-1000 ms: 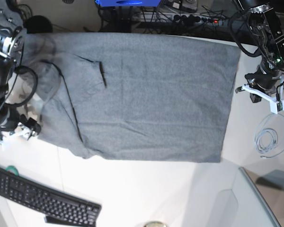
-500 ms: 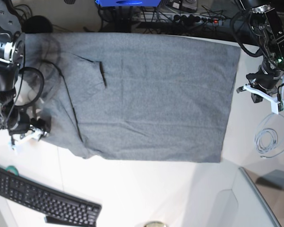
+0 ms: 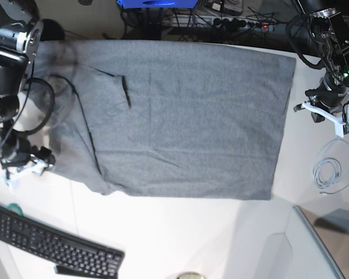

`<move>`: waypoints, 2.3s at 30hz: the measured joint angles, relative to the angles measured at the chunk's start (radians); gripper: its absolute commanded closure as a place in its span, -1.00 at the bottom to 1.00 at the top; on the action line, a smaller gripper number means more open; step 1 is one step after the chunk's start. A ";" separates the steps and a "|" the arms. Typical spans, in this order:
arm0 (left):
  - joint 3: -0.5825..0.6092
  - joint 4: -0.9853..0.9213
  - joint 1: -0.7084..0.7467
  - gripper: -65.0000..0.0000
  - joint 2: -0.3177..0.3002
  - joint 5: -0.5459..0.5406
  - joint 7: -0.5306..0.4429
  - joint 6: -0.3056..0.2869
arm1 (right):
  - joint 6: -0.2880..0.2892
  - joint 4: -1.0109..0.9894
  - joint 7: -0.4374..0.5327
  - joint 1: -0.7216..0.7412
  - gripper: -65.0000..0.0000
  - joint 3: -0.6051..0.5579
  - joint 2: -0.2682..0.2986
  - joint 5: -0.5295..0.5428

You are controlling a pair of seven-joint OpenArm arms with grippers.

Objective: Layout the t-shirt on the table in an organized manner, then fold the t-shirt properly
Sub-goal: 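Release the side edge and smooth the fabric with the right gripper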

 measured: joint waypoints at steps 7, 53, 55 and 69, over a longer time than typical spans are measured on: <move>0.000 0.000 0.000 1.00 0.000 0.000 0.000 0.000 | -0.005 0.061 -0.107 -0.043 -0.22 0.099 -0.033 -0.004; 0.001 -0.003 0.004 1.00 -0.033 0.000 -0.003 0.000 | -0.003 -0.010 -0.035 -0.018 0.99 0.097 -0.108 -0.003; 0.005 -0.003 -0.001 1.00 -0.033 0.000 -0.003 0.000 | -0.003 -0.009 -0.035 -0.018 1.00 0.097 -0.107 -0.003; 0.215 -0.472 -0.385 1.00 -0.108 0.001 -0.012 -0.001 | 0.002 0.308 -0.129 -0.069 1.00 0.027 -0.124 0.000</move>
